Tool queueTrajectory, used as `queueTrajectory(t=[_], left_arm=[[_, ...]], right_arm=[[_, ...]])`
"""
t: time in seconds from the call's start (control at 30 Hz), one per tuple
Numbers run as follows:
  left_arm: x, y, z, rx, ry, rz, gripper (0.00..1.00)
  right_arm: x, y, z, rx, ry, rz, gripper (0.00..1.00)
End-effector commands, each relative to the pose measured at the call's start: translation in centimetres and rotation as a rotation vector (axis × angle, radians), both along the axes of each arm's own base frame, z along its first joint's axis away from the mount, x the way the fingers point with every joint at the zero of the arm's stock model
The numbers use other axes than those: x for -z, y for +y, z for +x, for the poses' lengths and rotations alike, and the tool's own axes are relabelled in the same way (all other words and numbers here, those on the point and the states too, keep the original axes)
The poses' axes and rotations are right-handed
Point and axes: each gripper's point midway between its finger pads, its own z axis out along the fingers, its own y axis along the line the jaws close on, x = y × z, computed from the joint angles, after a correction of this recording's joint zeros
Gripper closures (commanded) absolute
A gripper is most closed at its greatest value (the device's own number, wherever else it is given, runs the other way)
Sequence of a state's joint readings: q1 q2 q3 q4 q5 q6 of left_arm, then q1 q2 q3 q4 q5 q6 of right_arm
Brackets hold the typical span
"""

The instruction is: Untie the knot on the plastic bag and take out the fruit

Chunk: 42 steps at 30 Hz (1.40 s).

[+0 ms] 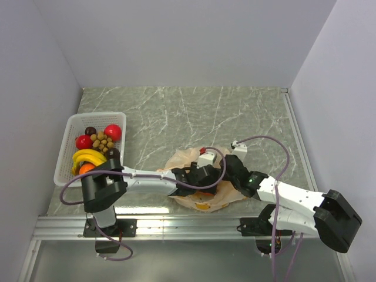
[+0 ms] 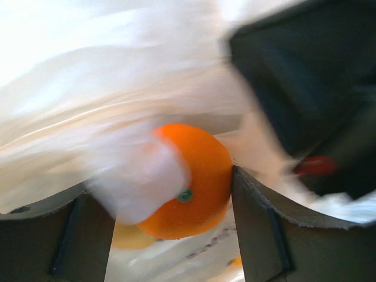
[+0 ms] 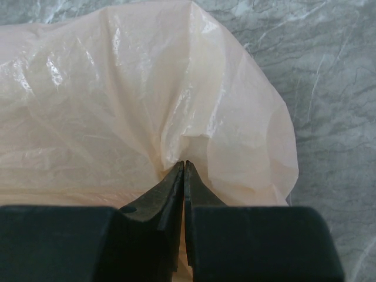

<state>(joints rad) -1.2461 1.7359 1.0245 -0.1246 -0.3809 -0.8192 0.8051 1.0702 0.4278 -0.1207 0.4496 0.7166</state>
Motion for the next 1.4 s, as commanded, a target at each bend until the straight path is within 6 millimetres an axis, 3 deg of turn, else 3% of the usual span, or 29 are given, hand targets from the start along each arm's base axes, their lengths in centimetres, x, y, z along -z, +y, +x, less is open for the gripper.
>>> queueTrajectory(t=[0.0, 0.2, 0.23, 0.3, 0.37, 0.47, 0.5, 0.53, 0.6, 0.63, 0.7, 0.73, 0.77, 0.8, 0.87, 0.9, 0.97, 1.07, 1.1, 1.2, 1.27, 1.37], left_arm=[[-2.3, 3.1, 1.5, -0.11, -0.055, -0.002, 0.8], [-8.5, 4.5, 0.9, -0.071, -0.119, -0.131, 0.8], [-10.9, 4.7, 0.7, -0.06, -0.141, -0.195, 0.8], [-13.4, 5.1, 0.4, -0.033, -0.178, -0.254, 0.79], [-17.6, 6.1, 0.7, -0.042, -0.228, -0.345, 0.79], [-21.5, 9.6, 3.1, -0.141, -0.279, -0.399, 0.77], [-21.9, 11.0, 4.1, -0.185, -0.286, -0.388, 0.77], [-21.9, 14.5, 6.4, -0.305, -0.309, -0.342, 0.77], [-22.0, 18.5, 8.6, -0.435, -0.323, -0.285, 0.77], [-22.1, 22.2, 10.6, -0.549, -0.343, -0.251, 0.77], [-21.2, 26.0, 11.8, -0.618, -0.34, -0.174, 0.77], [-20.8, 29.8, 12.9, -0.707, -0.351, -0.129, 0.77], [-20.2, 31.3, 13.0, -0.734, -0.333, -0.114, 0.77], [-19.8, 34.7, 13.4, -0.828, -0.324, -0.092, 0.77], [-17.9, 37.4, 12.8, -0.891, -0.273, -0.051, 0.76], [-17.3, 40.0, 12.5, -0.973, -0.262, -0.036, 0.75], [-15.2, 42.2, 11.5, -1.04, -0.217, -0.004, 0.71], [-13.7, 45.3, 9.9, -1.146, -0.206, 0.037, 0.54], [-14.2, 45.8, 9.5, -1.17, -0.24, 0.038, 0.37], [-14.2, 46.2, 8.9, -1.186, -0.267, 0.037, 0.08], [-14.3, 46.1, 8.8, -1.179, -0.278, 0.037, 0.01], [-14.3, 45.6, 8.7, -1.146, -0.295, 0.019, 0.01]], right_arm=[[-0.8, 0.1, 0.1, 0.006, -0.029, 0.026, 0.91], [-1.0, 0.0, 0.3, 0.009, -0.034, 0.012, 0.91], [-1.0, 0.0, 0.4, 0.009, -0.032, 0.01, 0.91], [-0.9, 0.0, 0.4, 0.011, -0.029, 0.007, 0.9], [-0.9, 0.0, 0.4, 0.012, -0.028, 0.008, 0.91], [-0.8, 0.1, 0.3, 0.008, -0.024, 0.006, 0.91], [-0.9, 0.1, 0.4, 0.01, -0.023, 0.005, 0.91], [-1.1, 0.1, 0.4, 0.008, -0.026, 0.008, 0.91], [-1.2, 0.0, 0.4, 0.01, -0.026, 0.006, 0.91], [-1.6, 0.0, 0.4, 0.014, -0.036, 0.011, 0.91], [-1.8, -0.2, 0.4, 0.018, -0.042, 0.011, 0.91], [-2.1, -0.2, 0.4, 0.018, -0.049, 0.016, 0.91], [-2.3, -0.4, 0.3, 0.02, -0.049, 0.015, 0.91], [-2.7, -0.5, 0.4, 0.025, -0.062, 0.021, 0.91], [-3.2, -0.7, 0.4, 0.032, -0.072, 0.025, 0.91], [-3.7, -0.8, 0.4, 0.037, -0.084, 0.026, 0.91], [-4.3, -1.1, 0.4, 0.048, -0.092, 0.022, 0.91], [-5.1, -1.9, 0.6, 0.07, -0.11, 0.001, 0.9], [-5.8, -2.0, 0.9, 0.078, -0.123, 0.004, 0.9], [-7.0, -2.5, 1.4, 0.1, -0.142, -0.019, 0.9], [-8.0, -3.4, 2.0, 0.136, -0.158, -0.047, 0.89], [-9.5, -5.1, 3.1, 0.199, -0.177, -0.09, 0.89]])
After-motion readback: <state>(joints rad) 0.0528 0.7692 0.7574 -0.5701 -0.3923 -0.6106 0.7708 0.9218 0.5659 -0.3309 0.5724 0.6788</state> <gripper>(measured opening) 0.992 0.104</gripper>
